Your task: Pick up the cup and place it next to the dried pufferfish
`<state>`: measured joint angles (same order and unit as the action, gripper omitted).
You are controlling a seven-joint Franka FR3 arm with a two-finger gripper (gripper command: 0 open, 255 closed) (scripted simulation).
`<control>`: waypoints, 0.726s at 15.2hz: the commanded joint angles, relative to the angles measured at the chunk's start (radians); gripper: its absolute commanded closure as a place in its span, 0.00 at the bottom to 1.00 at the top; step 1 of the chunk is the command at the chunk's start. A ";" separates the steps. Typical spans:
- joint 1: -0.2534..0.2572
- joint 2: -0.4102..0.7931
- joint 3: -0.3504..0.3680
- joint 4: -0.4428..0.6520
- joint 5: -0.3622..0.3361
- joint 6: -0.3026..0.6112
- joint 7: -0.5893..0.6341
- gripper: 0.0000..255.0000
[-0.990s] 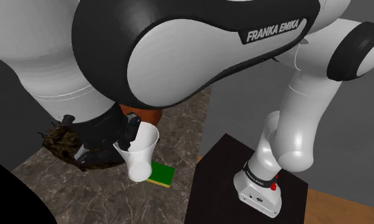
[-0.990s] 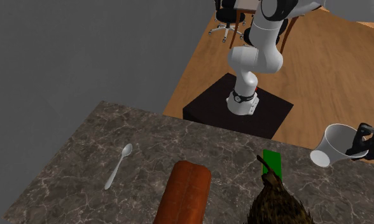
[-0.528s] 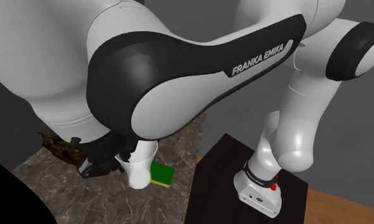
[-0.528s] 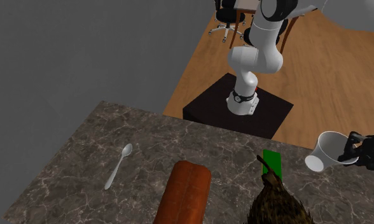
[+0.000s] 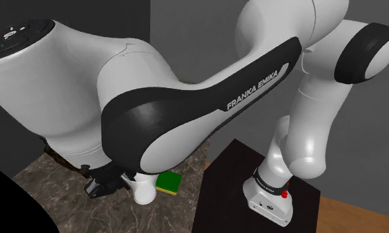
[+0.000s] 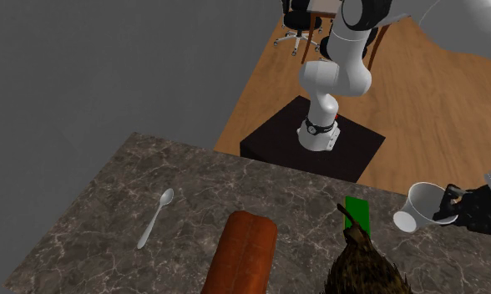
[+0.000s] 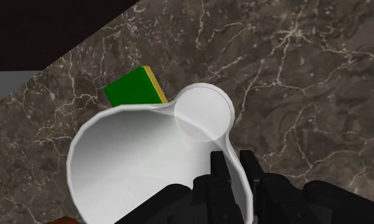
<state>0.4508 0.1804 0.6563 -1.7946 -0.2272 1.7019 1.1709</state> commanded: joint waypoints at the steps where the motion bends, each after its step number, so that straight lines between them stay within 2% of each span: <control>1: -0.002 0.002 -0.002 -0.025 -0.003 0.027 0.002 1.00; 11: 0.004 0.051 -0.011 -0.107 -0.039 0.144 0.038 1.00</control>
<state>0.4531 0.2238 0.6467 -1.8925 -0.2607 1.8308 1.2035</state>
